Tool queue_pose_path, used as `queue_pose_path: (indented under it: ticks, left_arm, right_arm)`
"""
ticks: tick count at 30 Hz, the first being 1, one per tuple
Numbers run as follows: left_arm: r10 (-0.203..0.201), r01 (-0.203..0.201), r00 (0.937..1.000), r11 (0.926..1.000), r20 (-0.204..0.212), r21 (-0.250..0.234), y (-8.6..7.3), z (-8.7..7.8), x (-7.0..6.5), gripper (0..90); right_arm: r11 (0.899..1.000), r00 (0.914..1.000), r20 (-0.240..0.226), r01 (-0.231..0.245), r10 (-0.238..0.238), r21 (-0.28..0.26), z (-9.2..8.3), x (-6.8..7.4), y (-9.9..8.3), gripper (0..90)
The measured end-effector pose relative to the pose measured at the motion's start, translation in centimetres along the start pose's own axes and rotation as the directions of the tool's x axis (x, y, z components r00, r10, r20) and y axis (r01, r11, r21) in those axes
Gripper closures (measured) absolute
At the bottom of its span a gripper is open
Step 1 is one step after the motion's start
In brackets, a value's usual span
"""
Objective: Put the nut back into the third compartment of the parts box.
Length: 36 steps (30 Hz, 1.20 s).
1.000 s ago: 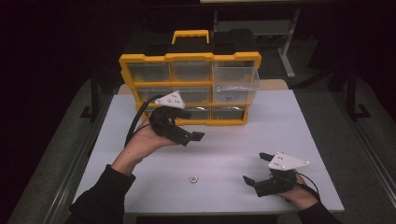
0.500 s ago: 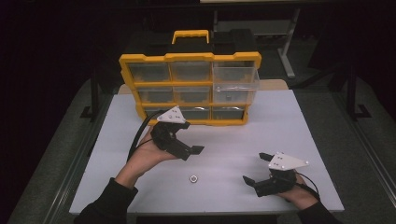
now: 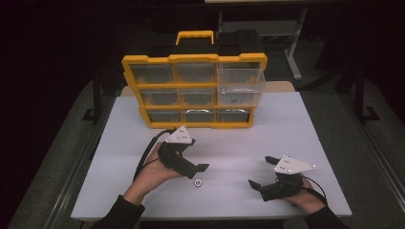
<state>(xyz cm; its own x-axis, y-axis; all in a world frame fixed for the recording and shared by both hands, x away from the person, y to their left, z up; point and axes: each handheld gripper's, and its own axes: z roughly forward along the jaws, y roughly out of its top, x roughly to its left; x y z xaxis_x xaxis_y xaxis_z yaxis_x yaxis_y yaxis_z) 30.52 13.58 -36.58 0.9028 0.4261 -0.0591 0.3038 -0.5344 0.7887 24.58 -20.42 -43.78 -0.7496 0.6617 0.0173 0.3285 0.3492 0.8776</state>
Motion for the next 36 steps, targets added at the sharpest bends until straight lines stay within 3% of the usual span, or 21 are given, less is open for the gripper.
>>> queue_pose_path:
  ticks: [16,25,31,36]
  left_arm:
    - [0.012,-0.012,0.9998,0.9986,0.018,0.051,-3.3,1.7,-0.7,7.3]
    - [0.014,-0.018,0.9986,0.9970,0.052,0.075,-5.3,2.0,-0.7,19.6]
    - [0.024,-0.033,0.9963,0.9931,0.083,0.113,-6.1,2.7,-0.9,36.6]
    - [0.005,-0.018,0.9946,0.9916,0.104,0.128,-6.4,3.0,-1.0,44.3]
  right_arm:
    - [1.000,1.0000,-0.001,0.001,-0.001,0.006,0.0,0.0,0.0,0.6]
    - [1.000,1.0000,0.003,0.001,-0.001,0.012,0.1,0.0,-0.1,0.6]
    - [1.000,0.9999,0.000,0.010,-0.010,0.019,0.2,0.0,-0.1,0.6]
    - [1.000,1.0000,-0.003,0.009,-0.009,0.016,0.1,0.0,-0.1,0.6]
